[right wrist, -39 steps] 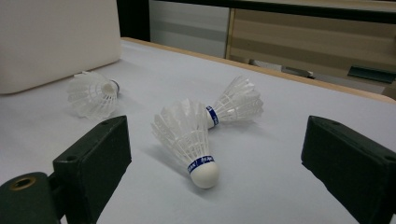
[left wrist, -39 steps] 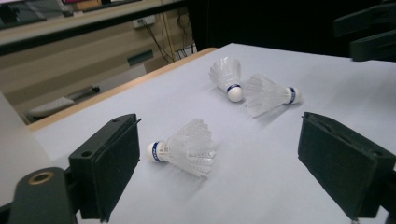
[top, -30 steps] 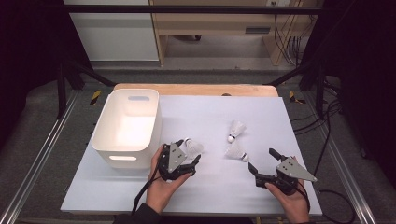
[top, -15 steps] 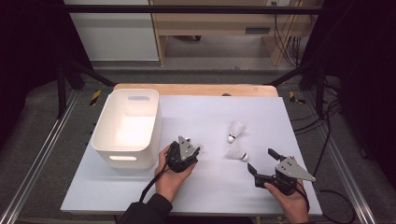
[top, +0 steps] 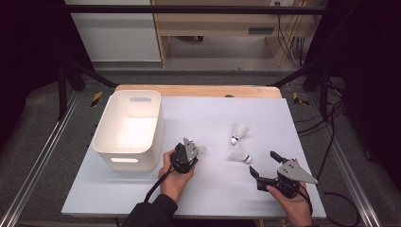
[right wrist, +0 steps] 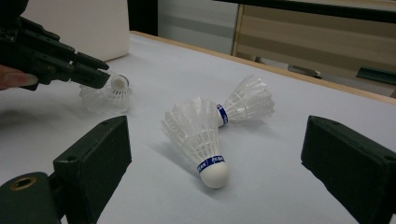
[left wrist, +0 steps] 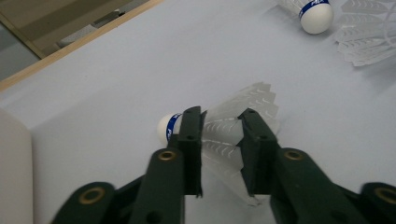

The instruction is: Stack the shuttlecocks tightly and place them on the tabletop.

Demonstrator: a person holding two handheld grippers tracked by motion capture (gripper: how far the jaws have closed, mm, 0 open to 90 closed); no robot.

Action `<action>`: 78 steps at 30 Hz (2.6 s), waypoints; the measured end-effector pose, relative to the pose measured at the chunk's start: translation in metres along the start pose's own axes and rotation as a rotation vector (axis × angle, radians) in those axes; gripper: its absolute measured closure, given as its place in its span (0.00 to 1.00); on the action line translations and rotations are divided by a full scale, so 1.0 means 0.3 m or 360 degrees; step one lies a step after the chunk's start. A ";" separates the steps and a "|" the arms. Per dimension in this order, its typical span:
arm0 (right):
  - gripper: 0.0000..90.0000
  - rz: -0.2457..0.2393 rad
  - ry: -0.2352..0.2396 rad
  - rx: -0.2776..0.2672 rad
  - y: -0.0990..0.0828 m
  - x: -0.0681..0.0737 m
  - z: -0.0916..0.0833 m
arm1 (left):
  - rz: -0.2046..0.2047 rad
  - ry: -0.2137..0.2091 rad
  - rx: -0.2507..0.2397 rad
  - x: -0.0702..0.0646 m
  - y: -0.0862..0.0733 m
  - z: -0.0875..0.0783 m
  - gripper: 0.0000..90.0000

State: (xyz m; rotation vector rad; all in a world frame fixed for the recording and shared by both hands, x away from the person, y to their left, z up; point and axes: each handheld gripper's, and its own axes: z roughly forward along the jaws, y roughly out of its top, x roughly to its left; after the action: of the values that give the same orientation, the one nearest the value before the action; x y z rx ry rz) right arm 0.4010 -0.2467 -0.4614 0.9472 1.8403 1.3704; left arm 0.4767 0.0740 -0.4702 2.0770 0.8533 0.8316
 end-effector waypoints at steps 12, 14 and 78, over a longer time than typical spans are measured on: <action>0.09 0.0002 0.0007 0.0010 -0.001 0.003 0.000 | 0.0112 0.0007 0.0052 -0.013 -0.031 -0.330 1.00; 0.09 0.0002 0.0005 0.0012 0.000 0.004 0.001 | 0.0164 -0.0002 0.0116 -0.004 -0.040 -0.377 1.00; 0.09 0.0005 -0.0082 0.0190 -0.018 -0.005 0.016 | -0.0279 -0.0622 -0.0599 -0.009 -0.071 -0.219 0.09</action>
State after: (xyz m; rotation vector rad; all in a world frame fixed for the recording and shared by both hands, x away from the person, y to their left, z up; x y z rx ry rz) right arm 0.4047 -0.2466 -0.4678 1.0368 1.8995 1.2380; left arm 0.4184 0.1074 -0.4536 1.7229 0.5999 0.4297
